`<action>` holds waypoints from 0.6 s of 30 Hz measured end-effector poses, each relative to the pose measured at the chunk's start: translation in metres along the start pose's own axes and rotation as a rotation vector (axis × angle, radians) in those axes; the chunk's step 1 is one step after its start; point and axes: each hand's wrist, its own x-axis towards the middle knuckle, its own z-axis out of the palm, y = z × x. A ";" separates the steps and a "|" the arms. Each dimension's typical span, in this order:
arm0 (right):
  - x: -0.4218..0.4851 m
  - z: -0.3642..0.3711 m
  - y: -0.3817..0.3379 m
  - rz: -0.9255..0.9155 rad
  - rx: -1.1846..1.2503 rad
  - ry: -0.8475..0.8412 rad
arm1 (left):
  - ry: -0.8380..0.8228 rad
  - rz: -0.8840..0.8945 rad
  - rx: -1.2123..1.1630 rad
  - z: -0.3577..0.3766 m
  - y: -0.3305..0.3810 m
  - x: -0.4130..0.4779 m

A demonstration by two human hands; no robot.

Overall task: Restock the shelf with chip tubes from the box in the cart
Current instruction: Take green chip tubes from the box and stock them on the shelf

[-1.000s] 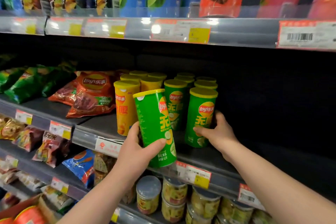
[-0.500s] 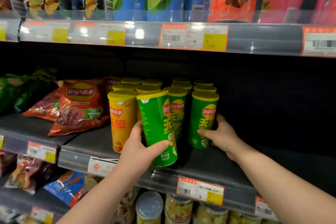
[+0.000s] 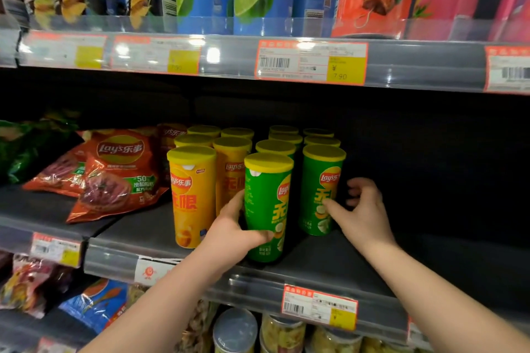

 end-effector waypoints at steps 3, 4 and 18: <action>-0.014 0.006 -0.008 -0.069 -0.049 -0.193 | -0.031 -0.005 0.012 -0.001 -0.004 0.003; -0.020 0.009 -0.012 -0.061 -0.082 -0.321 | -0.034 -0.005 0.003 -0.002 -0.005 0.004; -0.041 0.037 -0.028 0.051 -0.165 -0.530 | 0.145 0.138 1.022 0.004 -0.021 -0.034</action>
